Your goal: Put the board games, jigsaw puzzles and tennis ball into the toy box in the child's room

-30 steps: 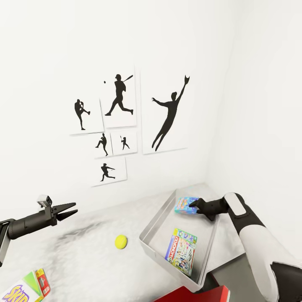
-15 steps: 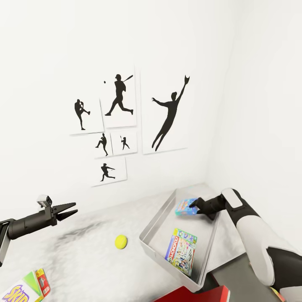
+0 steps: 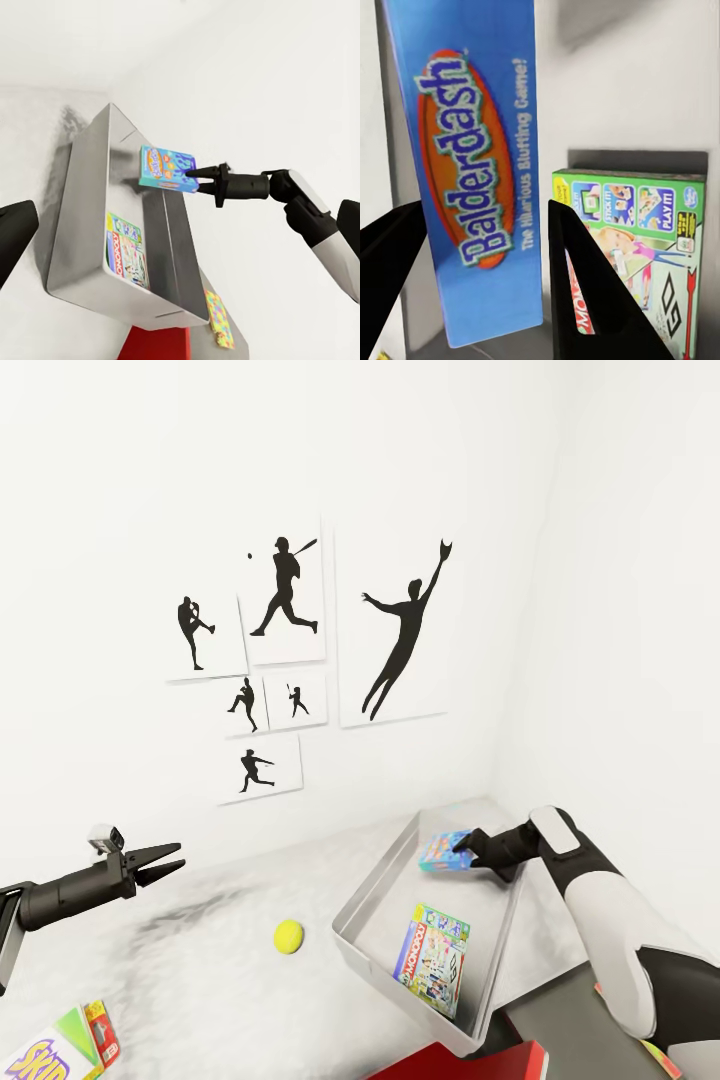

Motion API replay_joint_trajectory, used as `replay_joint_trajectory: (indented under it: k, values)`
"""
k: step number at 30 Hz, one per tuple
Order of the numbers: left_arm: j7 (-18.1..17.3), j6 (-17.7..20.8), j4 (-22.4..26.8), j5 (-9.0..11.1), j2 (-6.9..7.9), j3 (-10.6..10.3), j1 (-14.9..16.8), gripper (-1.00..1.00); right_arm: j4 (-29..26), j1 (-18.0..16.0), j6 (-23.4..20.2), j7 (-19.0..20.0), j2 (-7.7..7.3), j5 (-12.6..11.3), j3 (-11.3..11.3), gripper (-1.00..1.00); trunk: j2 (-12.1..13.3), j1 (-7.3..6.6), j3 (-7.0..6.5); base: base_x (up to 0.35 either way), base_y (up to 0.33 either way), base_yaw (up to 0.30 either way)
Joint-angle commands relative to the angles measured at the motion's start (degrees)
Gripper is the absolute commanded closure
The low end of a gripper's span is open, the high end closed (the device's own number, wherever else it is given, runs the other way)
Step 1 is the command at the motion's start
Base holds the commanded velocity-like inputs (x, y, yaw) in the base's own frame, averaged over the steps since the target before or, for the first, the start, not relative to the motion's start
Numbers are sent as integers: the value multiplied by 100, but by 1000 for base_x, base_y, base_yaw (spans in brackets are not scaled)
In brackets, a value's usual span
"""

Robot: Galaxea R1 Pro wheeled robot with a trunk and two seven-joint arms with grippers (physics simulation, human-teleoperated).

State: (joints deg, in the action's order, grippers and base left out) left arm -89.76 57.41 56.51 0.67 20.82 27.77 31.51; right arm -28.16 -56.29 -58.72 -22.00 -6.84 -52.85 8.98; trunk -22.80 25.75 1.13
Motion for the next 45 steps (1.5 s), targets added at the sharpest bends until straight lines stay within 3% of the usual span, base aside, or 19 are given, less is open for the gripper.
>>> replay_joint_trajectory:
  k: [1, 7, 8, 35, 40, 45]
  values:
    - [-24, 60, 0, -6, 1, 1, 4, -100, -5, -5, -16, -58, 9, -50, 18, 100, -12, 4, 12, 0, 0, 0]
    - [-24, 62, 0, -6, 1, 1, 5, -100, -5, -5, -17, -52, 21, -43, 16, 100, -12, 4, 12, 0, 0, 0]
    - [-24, 63, 0, -6, 1, 1, 5, -100, -5, -5, -21, -51, 3, -45, 16, -100, -12, 4, 12, 0, 0, 0]
    - [-24, 62, 0, -6, 1, 1, 4, -100, -106, 19, -44, 51, -54, -69, 34, -100, -12, 4, 12, 0, 0, 0]
    - [-24, 61, 0, -6, 1, 1, 4, -100, -1075, 260, -128, 590, -72, -119, 43, -100, -12, 4, 12, 0, 0, 0]
    - [-24, 60, 0, -6, 1, 1, 4, -100, -2526, 986, -128, 1466, -86, -141, 49, -100, -12, 4, 12, 0, 0, 0]
